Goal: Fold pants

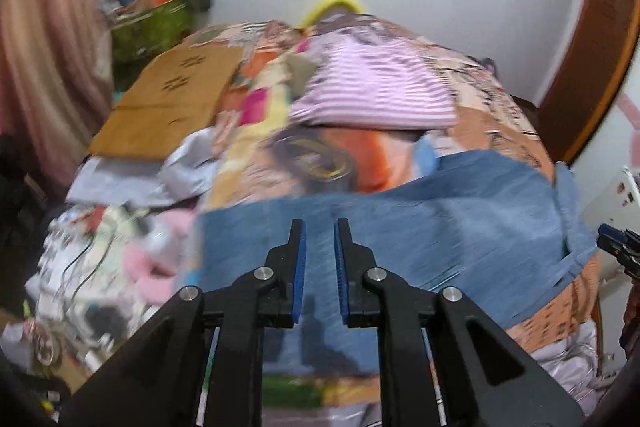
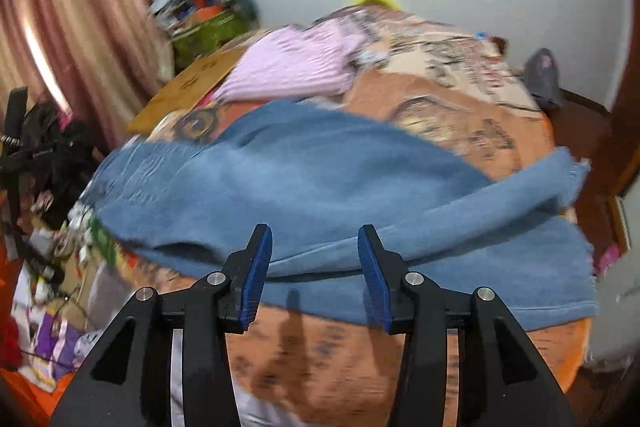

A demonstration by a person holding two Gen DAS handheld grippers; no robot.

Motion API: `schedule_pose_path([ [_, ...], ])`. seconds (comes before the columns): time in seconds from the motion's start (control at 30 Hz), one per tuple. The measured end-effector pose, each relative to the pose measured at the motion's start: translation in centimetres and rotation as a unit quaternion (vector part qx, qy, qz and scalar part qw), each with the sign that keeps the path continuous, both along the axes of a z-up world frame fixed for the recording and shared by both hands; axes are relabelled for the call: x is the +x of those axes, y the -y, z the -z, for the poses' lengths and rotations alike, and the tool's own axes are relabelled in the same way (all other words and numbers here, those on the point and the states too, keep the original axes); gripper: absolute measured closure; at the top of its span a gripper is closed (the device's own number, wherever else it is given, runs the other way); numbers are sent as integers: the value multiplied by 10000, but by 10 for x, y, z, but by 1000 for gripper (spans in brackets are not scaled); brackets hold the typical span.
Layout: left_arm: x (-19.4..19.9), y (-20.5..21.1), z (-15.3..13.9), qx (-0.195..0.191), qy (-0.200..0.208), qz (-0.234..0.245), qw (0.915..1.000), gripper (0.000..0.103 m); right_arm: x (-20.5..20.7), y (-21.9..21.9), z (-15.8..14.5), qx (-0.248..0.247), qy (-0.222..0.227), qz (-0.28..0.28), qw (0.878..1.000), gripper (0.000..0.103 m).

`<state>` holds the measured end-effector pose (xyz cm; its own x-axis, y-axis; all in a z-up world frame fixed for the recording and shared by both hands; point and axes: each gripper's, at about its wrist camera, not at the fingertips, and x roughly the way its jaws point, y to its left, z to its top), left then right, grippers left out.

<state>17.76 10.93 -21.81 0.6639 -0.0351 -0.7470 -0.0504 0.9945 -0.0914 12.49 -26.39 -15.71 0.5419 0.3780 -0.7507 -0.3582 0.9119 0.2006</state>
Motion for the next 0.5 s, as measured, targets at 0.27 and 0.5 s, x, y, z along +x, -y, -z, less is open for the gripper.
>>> schedule_pose_path([
  [0.27,75,92,17,-95,-256,805,9964,82,44,97,0,-238,35,1217,9923,59],
  [0.5,119,152,63,-121,-756,1317,9883,81,91,145,33,-20,-435,1981,9792,58],
])
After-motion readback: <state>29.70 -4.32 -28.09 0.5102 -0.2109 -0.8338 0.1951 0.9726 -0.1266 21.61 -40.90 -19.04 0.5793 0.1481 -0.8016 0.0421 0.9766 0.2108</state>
